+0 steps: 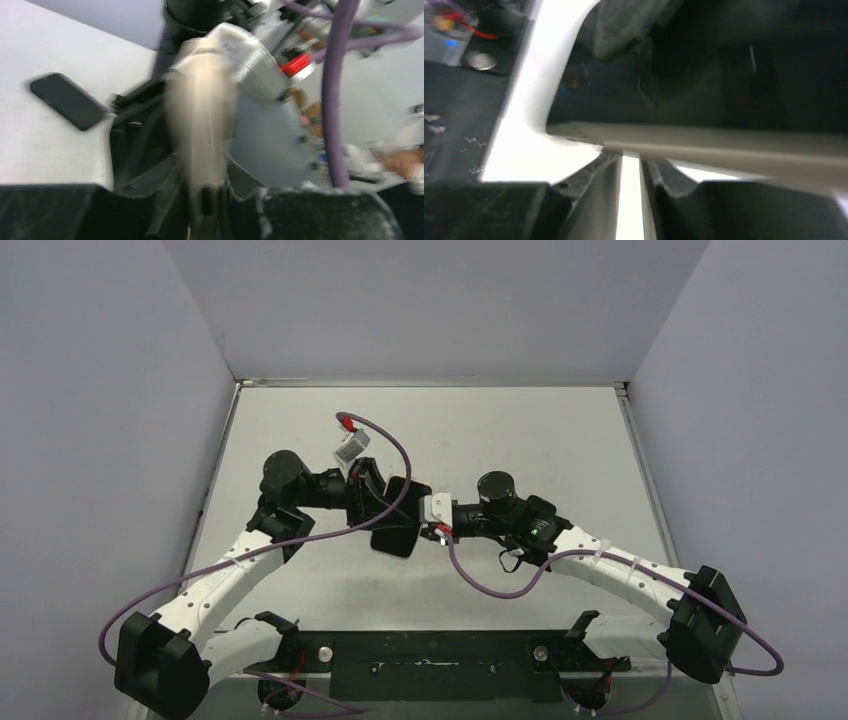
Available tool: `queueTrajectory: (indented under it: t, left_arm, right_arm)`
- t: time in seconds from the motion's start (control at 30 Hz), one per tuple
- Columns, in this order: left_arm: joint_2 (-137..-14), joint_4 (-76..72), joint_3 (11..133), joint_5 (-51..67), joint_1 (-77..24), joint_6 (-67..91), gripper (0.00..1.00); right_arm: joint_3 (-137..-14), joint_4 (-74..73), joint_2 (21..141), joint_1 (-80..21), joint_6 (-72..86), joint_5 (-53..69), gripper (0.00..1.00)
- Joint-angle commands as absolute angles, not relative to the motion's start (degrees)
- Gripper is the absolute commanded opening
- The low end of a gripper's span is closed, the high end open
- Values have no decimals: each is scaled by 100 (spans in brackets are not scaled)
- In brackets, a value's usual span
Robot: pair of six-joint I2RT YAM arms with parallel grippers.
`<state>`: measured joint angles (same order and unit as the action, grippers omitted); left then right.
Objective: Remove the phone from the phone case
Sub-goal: Remove the phone case from the phone.
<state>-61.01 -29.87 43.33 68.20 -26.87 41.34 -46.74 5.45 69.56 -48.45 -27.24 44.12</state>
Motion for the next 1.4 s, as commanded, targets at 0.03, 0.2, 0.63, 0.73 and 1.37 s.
queueTrajectory:
  t: [0.03,0.2,0.63,0.73,1.37]
  left_arm:
    - [-5871,-2679,4698,8158,-3063,5030,0]
    - [-5920,-2568,4737,8110,-3028,4929,0]
    - [-6052,-2091,4767,6681,-2722,4316,0]
    - [-6096,-2017,4804,6417,-2666,4201,0]
    - [-6191,-3287,4388,5564,-2646,5250,0]
  right_arm:
    - [-4568,946,7076,-4608,-3638,2226,0]
    - [-4454,886,6880,-4433,-3481,2403,0]
    - [-3756,1461,6103,-4140,-1498,3593,35]
    - [-3705,1400,5909,-4148,-1301,3971,42]
    - [-3436,2871,6089,-4342,-10,4982,50]
